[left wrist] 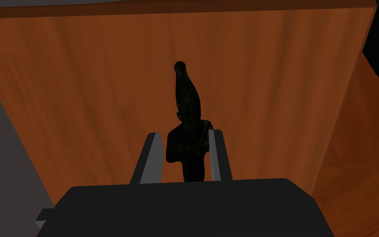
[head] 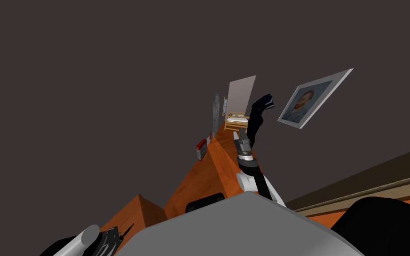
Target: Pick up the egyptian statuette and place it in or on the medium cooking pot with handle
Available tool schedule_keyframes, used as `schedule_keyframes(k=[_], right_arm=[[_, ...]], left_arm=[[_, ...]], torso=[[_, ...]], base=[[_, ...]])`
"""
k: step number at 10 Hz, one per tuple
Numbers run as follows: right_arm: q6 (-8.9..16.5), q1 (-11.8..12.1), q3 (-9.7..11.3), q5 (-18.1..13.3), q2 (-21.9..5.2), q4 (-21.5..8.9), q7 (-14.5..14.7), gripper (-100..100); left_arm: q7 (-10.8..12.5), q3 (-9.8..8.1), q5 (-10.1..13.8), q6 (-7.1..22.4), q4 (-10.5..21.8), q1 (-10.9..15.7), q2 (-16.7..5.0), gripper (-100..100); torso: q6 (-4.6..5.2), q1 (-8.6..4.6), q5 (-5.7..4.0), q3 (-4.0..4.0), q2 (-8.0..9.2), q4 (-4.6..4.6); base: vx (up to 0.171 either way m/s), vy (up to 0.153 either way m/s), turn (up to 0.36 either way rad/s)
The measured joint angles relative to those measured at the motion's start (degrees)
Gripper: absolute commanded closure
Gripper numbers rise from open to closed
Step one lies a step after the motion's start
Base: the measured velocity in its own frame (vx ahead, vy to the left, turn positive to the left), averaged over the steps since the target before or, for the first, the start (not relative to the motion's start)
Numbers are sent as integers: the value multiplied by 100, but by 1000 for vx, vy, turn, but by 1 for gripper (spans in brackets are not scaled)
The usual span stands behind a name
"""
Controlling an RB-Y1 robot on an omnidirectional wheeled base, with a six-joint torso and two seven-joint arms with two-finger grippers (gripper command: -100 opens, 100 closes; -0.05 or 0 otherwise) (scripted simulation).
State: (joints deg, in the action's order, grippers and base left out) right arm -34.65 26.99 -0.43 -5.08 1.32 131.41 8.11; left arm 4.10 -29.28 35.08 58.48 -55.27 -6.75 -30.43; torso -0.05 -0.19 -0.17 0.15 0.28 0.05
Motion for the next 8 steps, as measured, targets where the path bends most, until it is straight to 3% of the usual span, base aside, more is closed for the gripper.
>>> schedule_keyframes(k=[2,4,6,8], right_arm=[[0,0,0,0,0,0,0,0],[0,0,0,0,0,0,0,0],[0,0,0,0,0,0,0,0],[0,0,-1,0,-1,0,0,0]], left_arm=[[-10,53,224,284,-269,-18,-139,100],[-93,99,460,501,-297,59,-322,100],[-70,121,630,792,-597,-11,-426,100],[-73,131,774,1043,-682,18,-557,100]], torso=[[-3,-3,-2,5,10,1],[-4,7,-1,6,13,1],[-6,15,0,12,24,2],[-7,28,3,10,21,1]], base=[[-73,-83,-121],[-80,-60,-119],[-86,-34,-110],[-82,-6,-102]])
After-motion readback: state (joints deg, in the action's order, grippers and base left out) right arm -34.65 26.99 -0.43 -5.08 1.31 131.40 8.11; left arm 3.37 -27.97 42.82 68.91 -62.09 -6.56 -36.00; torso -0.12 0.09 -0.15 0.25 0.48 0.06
